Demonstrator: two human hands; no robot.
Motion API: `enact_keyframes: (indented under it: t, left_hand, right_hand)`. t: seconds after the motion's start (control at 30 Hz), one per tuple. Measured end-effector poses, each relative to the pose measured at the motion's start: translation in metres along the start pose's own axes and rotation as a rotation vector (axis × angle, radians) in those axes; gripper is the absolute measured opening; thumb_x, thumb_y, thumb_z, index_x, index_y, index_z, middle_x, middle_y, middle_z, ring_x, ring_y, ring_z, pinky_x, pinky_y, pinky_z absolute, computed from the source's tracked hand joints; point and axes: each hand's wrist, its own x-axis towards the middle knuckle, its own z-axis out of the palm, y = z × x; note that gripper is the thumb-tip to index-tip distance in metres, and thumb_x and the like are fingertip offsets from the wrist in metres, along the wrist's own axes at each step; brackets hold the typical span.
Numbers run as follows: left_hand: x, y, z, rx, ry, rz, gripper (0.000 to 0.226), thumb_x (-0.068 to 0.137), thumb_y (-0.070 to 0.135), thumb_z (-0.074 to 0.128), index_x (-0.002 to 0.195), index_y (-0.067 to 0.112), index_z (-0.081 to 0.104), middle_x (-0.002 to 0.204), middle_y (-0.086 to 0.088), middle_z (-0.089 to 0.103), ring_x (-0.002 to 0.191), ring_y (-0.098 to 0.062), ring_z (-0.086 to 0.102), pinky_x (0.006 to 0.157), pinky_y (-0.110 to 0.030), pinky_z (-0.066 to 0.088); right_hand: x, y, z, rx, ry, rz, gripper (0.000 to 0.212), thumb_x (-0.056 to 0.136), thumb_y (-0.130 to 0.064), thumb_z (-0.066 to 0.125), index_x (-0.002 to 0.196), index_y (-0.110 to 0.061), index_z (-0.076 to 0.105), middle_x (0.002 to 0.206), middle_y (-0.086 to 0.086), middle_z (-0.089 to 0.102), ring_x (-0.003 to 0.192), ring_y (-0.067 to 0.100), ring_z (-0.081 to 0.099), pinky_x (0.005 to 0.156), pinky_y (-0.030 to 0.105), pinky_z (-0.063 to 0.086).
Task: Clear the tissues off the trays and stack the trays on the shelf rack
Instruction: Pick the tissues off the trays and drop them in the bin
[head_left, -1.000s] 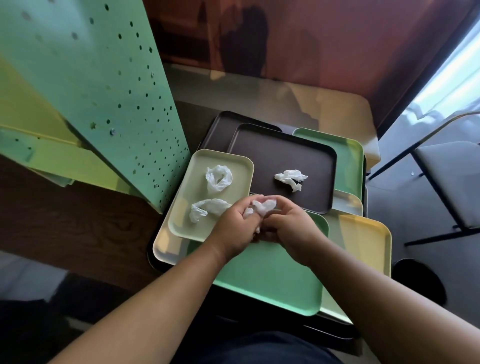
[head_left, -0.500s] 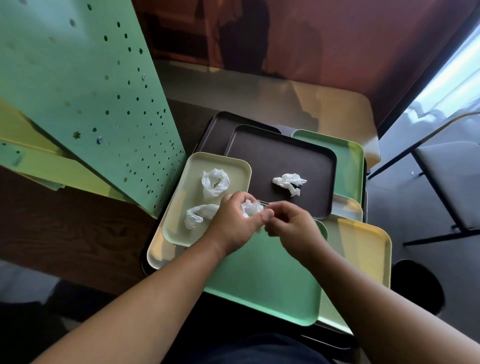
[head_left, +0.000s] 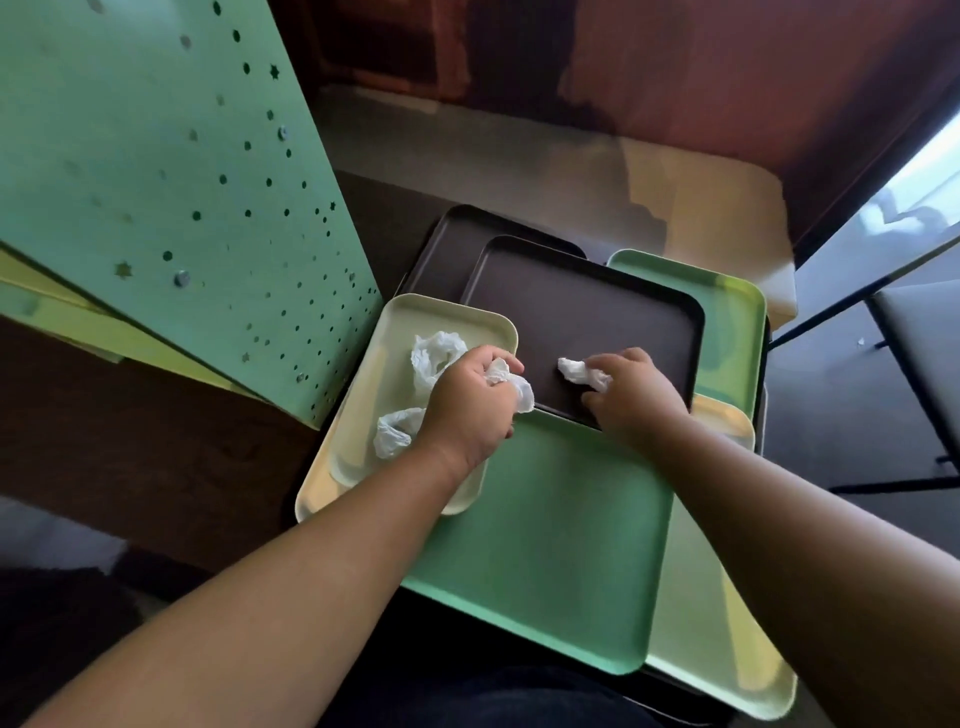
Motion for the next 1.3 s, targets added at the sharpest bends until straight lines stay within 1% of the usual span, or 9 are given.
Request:
enact_keyframes:
  t: [0.17, 0.37, 0.5, 0.67, 0.87, 1.0, 1.07, 1.17, 1.3]
  left_hand:
    - [-0.001, -0.012, -0.027, -0.066, 0.059, -0.010, 0.011, 0.083, 0.018, 0.065, 0.092, 0.024, 0.066, 0.073, 0.007, 0.060, 0.067, -0.017, 0.057, 0.057, -0.030, 0.049]
    - [0.002, -0.020, -0.063, -0.321, 0.037, 0.006, 0.019, 0.088, 0.035, 0.063, 0.096, 0.020, 0.071, 0.094, -0.012, 0.076, 0.089, -0.034, 0.073, 0.075, -0.051, 0.061]
    - [0.002, -0.033, -0.087, 0.200, 0.302, 0.163, 0.011, 0.093, 0.022, 0.061, 0.100, 0.017, 0.067, 0.100, -0.005, 0.067, 0.085, -0.021, 0.065, 0.071, -0.027, 0.054]
    - [-0.005, -0.048, -0.100, 0.292, 0.338, 0.166, 0.013, 0.087, 0.019, 0.069, 0.099, 0.019, 0.063, 0.102, -0.003, 0.060, 0.079, -0.016, 0.059, 0.063, -0.019, 0.046]
    - [-0.010, -0.050, -0.109, 0.163, 0.222, 0.109, 0.044, 0.086, 0.045, 0.071, 0.121, 0.022, 0.056, 0.109, 0.002, 0.064, 0.090, -0.013, 0.065, 0.076, -0.027, 0.054]
    - [-0.010, -0.040, -0.108, 0.052, 0.183, 0.098, 0.017, 0.095, 0.034, 0.061, 0.092, 0.017, 0.061, 0.082, -0.003, 0.068, 0.073, -0.021, 0.066, 0.061, -0.024, 0.047]
    - [-0.009, -0.041, -0.108, 0.123, 0.226, 0.096, 0.008, 0.095, 0.020, 0.056, 0.096, 0.013, 0.061, 0.089, -0.009, 0.066, 0.076, -0.024, 0.061, 0.058, -0.024, 0.043]
    - [-0.010, -0.046, -0.108, 0.205, 0.268, 0.112, 0.021, 0.091, 0.008, 0.051, 0.108, 0.015, 0.062, 0.097, -0.007, 0.062, 0.076, -0.016, 0.055, 0.058, -0.019, 0.039]
    - [-0.015, -0.045, -0.102, 0.169, 0.269, 0.131, 0.032, 0.092, 0.006, 0.051, 0.119, 0.020, 0.060, 0.111, -0.003, 0.062, 0.091, -0.017, 0.059, 0.074, -0.026, 0.050]
  right_hand:
    - [-0.029, -0.059, 0.000, 0.512, 0.064, -0.137, 0.010, 0.090, -0.025, 0.070, 0.095, -0.017, 0.072, 0.085, 0.004, 0.072, 0.072, 0.017, 0.065, 0.061, 0.031, 0.054]
    - [-0.068, -0.138, 0.004, 1.107, -0.393, -0.226, 0.039, 0.086, 0.016, 0.054, 0.116, -0.006, 0.063, 0.095, 0.013, 0.074, 0.074, 0.022, 0.074, 0.072, 0.033, 0.061]
    - [-0.046, -0.144, 0.021, 0.607, 0.040, -0.183, 0.046, 0.089, -0.007, 0.057, 0.130, -0.026, 0.057, 0.124, -0.008, 0.063, 0.088, 0.014, 0.069, 0.081, 0.035, 0.057]
    - [-0.012, -0.146, 0.048, -0.004, -0.028, -0.312, 0.047, 0.092, -0.026, 0.057, 0.139, -0.031, 0.054, 0.142, -0.004, 0.049, 0.107, 0.022, 0.063, 0.079, 0.037, 0.057]
    - [-0.028, -0.159, 0.046, 0.413, 0.005, -0.360, 0.015, 0.090, -0.013, 0.067, 0.104, -0.018, 0.071, 0.091, -0.002, 0.069, 0.078, 0.016, 0.062, 0.071, 0.029, 0.050]
    - [-0.064, -0.168, 0.042, 0.800, -0.244, -0.380, 0.038, 0.078, -0.001, 0.060, 0.100, -0.031, 0.063, 0.093, 0.001, 0.074, 0.076, 0.028, 0.073, 0.073, 0.049, 0.061]
    - [-0.072, -0.158, 0.043, 0.698, -0.156, -0.318, 0.042, 0.081, -0.004, 0.059, 0.114, -0.030, 0.058, 0.108, -0.002, 0.070, 0.079, 0.023, 0.071, 0.068, 0.036, 0.056]
    - [-0.072, -0.134, 0.054, 0.101, -0.050, -0.328, 0.051, 0.086, -0.030, 0.064, 0.134, -0.031, 0.049, 0.130, -0.004, 0.052, 0.093, 0.021, 0.065, 0.079, 0.034, 0.053]
    - [-0.066, -0.123, 0.067, -0.058, -0.080, -0.383, 0.023, 0.093, -0.023, 0.055, 0.112, -0.026, 0.067, 0.108, 0.002, 0.060, 0.092, 0.030, 0.066, 0.073, 0.037, 0.055]
